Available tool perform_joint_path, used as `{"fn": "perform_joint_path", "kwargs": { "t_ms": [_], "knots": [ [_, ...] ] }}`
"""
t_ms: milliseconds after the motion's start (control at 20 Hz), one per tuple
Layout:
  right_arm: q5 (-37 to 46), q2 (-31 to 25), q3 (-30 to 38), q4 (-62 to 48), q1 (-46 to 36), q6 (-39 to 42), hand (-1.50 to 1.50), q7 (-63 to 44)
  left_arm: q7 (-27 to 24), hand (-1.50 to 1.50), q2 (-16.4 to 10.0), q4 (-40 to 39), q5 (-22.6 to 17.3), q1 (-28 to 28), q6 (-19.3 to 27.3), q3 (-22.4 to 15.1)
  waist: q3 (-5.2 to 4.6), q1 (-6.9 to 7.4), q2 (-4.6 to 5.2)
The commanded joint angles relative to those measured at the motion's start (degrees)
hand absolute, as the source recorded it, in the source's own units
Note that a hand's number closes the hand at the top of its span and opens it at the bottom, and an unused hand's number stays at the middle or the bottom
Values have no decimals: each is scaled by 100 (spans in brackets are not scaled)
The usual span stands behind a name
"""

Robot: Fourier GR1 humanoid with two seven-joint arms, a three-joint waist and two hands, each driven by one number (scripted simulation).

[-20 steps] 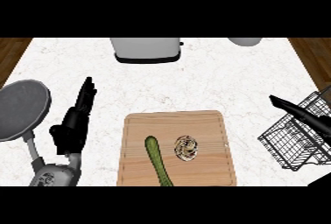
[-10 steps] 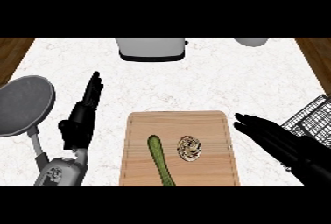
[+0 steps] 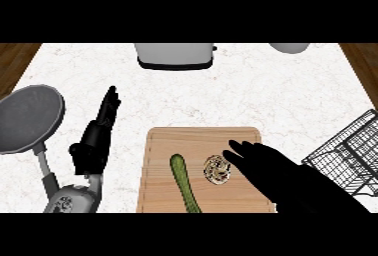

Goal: Pick the cupcake from the cutting board and place it in the tiered basket

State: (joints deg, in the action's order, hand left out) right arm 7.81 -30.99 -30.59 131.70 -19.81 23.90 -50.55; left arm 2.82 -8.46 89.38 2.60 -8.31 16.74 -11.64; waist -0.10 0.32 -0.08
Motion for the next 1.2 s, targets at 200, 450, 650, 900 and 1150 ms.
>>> {"fn": "perform_joint_path", "kwargs": {
  "t_ms": [200, 450, 650, 900, 1150],
  "knots": [
    [174, 354, -391, -38, 38, 479, -150, -895, -24, 0, 84, -39, 44, 66, -74, 140, 7, -32, 0],
    [138, 226, -70, -259, -197, 715, -150, -947, -190, 0, 188, 154, 164, 392, -77, -41, 6, -10, -1],
    [1197, 191, -533, -621, 242, 575, -150, -131, 160, 0, 122, 24, 161, -103, -134, 223, 11, -30, 6],
    [1350, 379, -429, -857, 195, 913, -150, 35, -5, 0, 433, 81, 359, 170, -36, -31, 10, -18, 5],
    [1841, 427, -486, -855, 72, 1211, -150, 529, -281, 0, 208, -117, 250, 248, -295, 286, 10, -14, 6]
  ]
}}
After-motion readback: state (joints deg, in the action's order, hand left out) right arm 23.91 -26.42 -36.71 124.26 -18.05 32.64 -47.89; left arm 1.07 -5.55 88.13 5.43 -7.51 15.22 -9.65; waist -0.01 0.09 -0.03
